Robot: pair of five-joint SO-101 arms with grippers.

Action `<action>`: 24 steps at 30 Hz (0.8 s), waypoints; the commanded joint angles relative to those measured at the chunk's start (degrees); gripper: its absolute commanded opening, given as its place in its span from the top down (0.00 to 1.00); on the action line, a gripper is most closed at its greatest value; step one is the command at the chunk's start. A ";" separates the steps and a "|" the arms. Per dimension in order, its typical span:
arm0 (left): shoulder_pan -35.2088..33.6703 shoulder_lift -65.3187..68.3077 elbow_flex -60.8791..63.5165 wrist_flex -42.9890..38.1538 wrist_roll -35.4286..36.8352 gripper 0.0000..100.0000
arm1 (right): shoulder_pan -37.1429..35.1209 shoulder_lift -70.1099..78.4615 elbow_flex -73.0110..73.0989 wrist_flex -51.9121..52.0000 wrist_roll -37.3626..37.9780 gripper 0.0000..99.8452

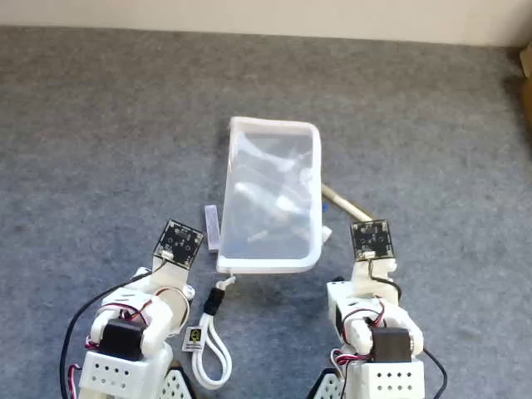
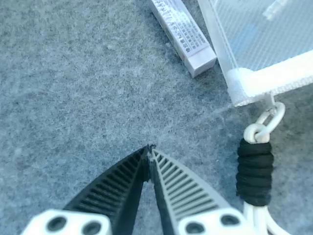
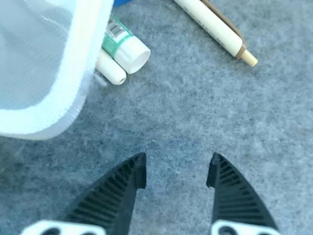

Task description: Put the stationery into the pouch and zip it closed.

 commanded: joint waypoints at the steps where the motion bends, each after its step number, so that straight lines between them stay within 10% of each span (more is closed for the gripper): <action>1: -0.31 -0.92 1.27 0.26 0.53 0.99 | 0.66 -0.48 8.92 0.40 0.62 0.80; 24: -0.31 -0.92 1.27 0.26 0.53 0.99 | 0.66 -0.48 8.92 0.40 0.62 0.80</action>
